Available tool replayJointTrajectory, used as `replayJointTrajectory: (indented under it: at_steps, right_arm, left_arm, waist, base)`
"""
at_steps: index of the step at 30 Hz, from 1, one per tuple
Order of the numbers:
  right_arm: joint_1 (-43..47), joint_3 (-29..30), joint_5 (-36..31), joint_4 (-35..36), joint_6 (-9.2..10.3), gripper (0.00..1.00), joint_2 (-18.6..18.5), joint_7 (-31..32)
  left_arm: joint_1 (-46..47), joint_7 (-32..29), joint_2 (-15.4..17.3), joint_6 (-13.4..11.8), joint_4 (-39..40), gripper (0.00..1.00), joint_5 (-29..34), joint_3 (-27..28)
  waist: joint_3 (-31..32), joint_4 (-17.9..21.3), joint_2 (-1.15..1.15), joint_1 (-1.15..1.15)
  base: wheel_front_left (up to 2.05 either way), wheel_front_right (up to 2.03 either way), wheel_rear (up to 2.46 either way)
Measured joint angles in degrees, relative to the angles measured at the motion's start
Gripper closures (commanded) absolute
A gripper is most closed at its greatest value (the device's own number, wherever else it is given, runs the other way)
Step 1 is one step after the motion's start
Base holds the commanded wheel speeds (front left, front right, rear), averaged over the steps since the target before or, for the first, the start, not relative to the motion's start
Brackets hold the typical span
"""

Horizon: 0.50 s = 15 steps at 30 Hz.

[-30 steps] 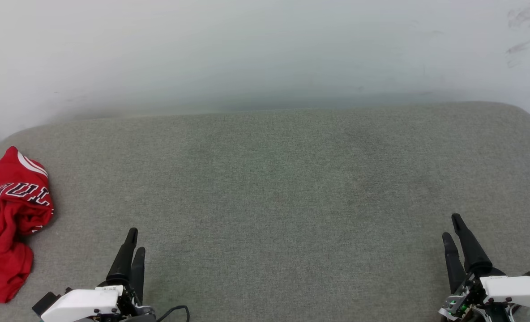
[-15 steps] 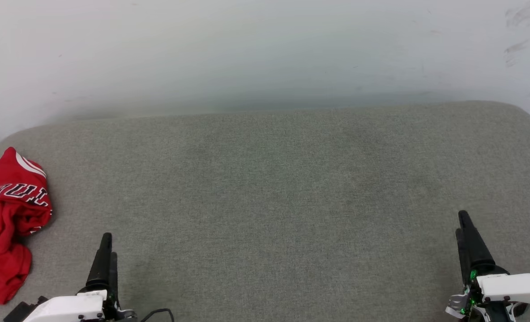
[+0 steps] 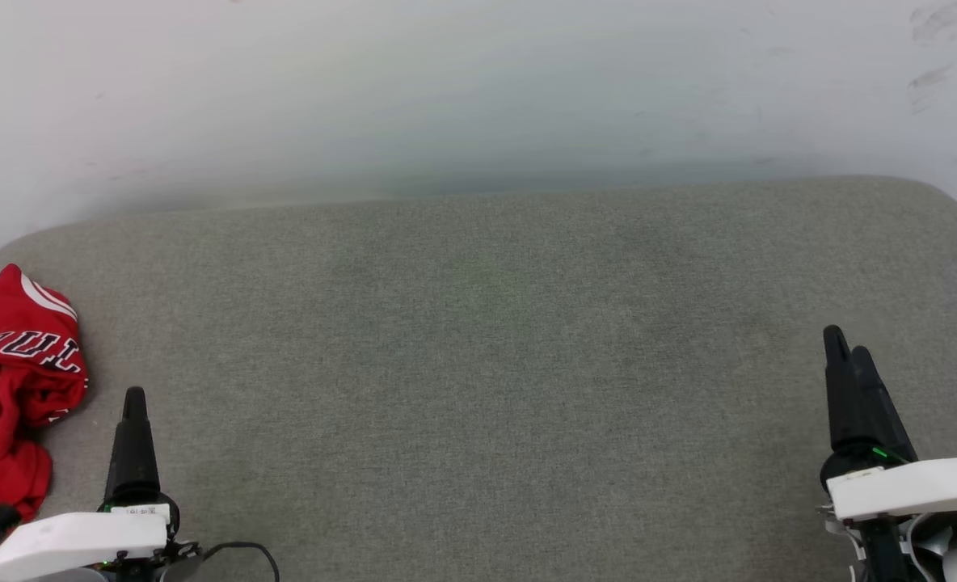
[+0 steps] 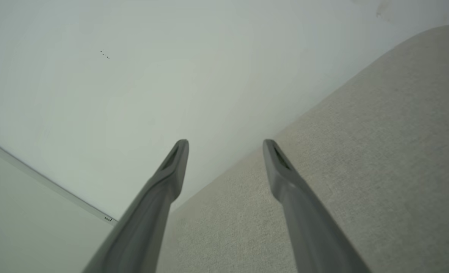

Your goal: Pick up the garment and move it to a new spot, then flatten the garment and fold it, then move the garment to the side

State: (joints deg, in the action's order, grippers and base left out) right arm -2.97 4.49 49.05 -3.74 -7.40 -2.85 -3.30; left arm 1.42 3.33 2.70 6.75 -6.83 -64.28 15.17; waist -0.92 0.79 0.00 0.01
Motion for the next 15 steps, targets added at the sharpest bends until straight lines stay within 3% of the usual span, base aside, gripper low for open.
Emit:
replayJointTrajectory:
  at_steps: [6,15]
  right_arm:
    - [-0.02,-2.33,-9.69,3.16,-0.01,0.0,0.0,-1.2]
    - [-0.05,-4.82,-21.03,5.6,-0.01,0.0,-0.01,-2.8]
  left_arm:
    - [-0.21,1.15,0.03,-1.86,6.23,0.0,9.2,-2.57]
    - [-2.49,2.76,0.04,-5.14,11.8,0.0,25.03,-10.69]
  waist:
    - [-0.28,0.04,0.0,0.0]
    - [-0.62,0.26,0.0,0.0]
  base:
    - [0.0,0.0,0.0]
    - [0.0,0.0,0.0]
